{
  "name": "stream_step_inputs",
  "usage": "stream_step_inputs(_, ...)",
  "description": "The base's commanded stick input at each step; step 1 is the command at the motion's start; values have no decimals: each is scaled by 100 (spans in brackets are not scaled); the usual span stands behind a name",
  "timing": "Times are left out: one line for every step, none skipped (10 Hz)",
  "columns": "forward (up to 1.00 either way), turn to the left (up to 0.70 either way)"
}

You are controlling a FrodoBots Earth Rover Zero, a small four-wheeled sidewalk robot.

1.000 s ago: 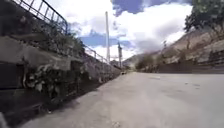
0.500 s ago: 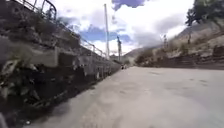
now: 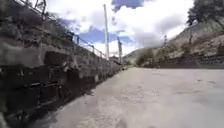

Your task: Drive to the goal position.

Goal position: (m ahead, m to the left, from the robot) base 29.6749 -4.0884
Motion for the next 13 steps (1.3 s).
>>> stream_step_inputs(70,0)
stream_step_inputs(70,0)
stream_step_inputs(70,0)
stream_step_inputs(70,0)
stream_step_inputs(70,0)
stream_step_inputs(70,0)
stream_step_inputs(70,0)
stream_step_inputs(70,0)
stream_step_inputs(70,-3)
stream_step_inputs(70,-17)
stream_step_inputs(70,-22)
stream_step_inputs(70,-7)
stream_step_inputs(70,0)
